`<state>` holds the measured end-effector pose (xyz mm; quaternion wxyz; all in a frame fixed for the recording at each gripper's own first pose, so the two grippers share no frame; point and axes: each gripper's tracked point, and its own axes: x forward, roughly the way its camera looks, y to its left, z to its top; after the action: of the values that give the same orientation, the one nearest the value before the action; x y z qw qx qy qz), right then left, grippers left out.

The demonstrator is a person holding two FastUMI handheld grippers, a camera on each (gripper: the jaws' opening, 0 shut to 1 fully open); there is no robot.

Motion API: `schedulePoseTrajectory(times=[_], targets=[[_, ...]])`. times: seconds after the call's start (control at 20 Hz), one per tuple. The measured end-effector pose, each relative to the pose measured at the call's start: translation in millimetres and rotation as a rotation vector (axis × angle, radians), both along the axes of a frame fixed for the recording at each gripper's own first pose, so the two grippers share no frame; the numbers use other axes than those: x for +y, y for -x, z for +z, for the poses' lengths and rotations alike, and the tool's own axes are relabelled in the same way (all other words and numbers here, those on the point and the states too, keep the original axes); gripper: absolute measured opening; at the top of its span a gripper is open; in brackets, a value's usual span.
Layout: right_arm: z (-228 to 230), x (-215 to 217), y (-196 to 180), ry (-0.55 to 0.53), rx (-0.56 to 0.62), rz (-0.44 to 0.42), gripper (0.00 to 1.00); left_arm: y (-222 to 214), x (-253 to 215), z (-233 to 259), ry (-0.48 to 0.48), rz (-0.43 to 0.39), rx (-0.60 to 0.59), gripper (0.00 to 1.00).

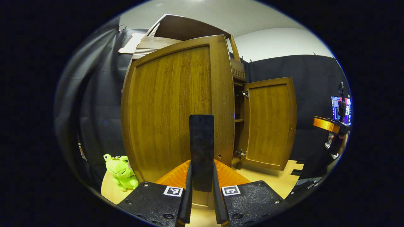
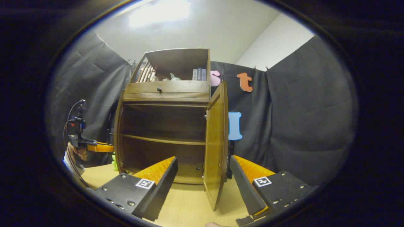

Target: Open the right door of the double-door shoe cabinet with the right hand, and open the left door with the left hand.

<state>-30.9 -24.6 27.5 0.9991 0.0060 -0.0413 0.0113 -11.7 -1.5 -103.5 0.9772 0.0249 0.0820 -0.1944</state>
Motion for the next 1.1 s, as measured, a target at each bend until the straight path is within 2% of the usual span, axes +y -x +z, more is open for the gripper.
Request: schedulePoseTrajectory(times=[0.5,0.8,1.1], targets=[[3.2,27.4,-12.1,0.004,0.011,0.033,0.99,28.5,40.5,8.7,0.001,0.022,-0.006,0.29],[-8.1,44.1,-16.8,0.015,0.031,0.061,0.98,43.0,71.5,13.9,-0.014,0.087,-0.021,0.27],[-19.7,69.8,-32.3,0.021,0.055,0.101,0.98,47.6,115.4,17.0,-0.058,0.194,-0.040,0.23]])
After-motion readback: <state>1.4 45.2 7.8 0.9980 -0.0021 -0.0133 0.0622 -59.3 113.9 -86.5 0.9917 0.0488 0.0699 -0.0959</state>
